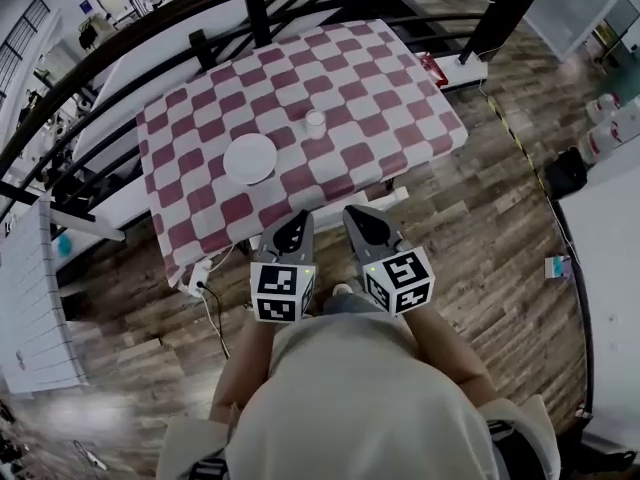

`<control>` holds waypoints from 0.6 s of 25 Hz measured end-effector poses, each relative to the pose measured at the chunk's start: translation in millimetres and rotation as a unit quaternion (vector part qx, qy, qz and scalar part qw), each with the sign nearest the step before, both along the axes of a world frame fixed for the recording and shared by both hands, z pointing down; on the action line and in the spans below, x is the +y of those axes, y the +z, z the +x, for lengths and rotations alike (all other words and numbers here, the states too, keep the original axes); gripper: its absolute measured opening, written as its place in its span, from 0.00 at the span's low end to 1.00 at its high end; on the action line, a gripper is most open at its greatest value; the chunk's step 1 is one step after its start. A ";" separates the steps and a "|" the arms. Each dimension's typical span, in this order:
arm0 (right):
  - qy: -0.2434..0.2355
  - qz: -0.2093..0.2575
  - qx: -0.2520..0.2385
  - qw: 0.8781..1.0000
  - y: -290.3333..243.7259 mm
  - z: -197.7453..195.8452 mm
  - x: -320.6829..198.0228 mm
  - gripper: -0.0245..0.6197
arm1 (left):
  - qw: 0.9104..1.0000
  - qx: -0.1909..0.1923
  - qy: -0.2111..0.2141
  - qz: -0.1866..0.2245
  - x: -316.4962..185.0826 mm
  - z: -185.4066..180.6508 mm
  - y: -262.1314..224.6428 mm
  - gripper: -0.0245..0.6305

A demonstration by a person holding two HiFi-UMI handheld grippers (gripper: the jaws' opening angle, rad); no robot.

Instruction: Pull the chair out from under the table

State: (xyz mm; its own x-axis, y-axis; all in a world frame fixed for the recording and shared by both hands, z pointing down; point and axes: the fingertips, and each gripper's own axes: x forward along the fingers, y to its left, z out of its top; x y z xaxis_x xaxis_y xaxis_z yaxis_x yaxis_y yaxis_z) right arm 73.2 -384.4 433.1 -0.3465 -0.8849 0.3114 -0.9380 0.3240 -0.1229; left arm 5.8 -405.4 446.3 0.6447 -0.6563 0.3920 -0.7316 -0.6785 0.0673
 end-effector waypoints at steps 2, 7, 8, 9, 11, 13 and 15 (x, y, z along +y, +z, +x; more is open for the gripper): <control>-0.013 -0.004 0.007 1.000 2.9 1.8 -4.6 0.03 | 1.000 -0.007 -0.008 0.000 -2.6 -0.8 2.6 0.05; -0.048 -0.016 0.026 0.998 13.4 6.2 -11.1 0.03 | 0.999 -0.029 -0.023 -0.005 -5.8 -4.6 12.6 0.05; -0.056 -0.017 0.032 0.998 15.6 7.0 -12.1 0.03 | 0.999 -0.034 -0.022 -0.007 -6.0 -5.1 15.3 0.05; -0.063 -0.019 0.038 0.997 17.6 8.0 -13.4 0.03 | 0.999 -0.038 -0.019 -0.009 -6.2 -5.4 18.2 0.05; -0.073 -0.020 0.048 0.996 20.3 10.2 -16.2 0.03 | 0.999 -0.047 -0.012 -0.019 -6.6 -6.9 25.3 0.05; -0.082 -0.021 0.055 0.995 22.7 13.1 -18.7 0.03 | 0.998 -0.056 -0.008 -0.035 -7.5 -9.1 31.1 0.05; -0.092 -0.026 0.064 0.993 26.2 16.1 -21.0 0.03 | 0.997 -0.063 -0.003 -0.041 -9.5 -10.1 35.0 0.05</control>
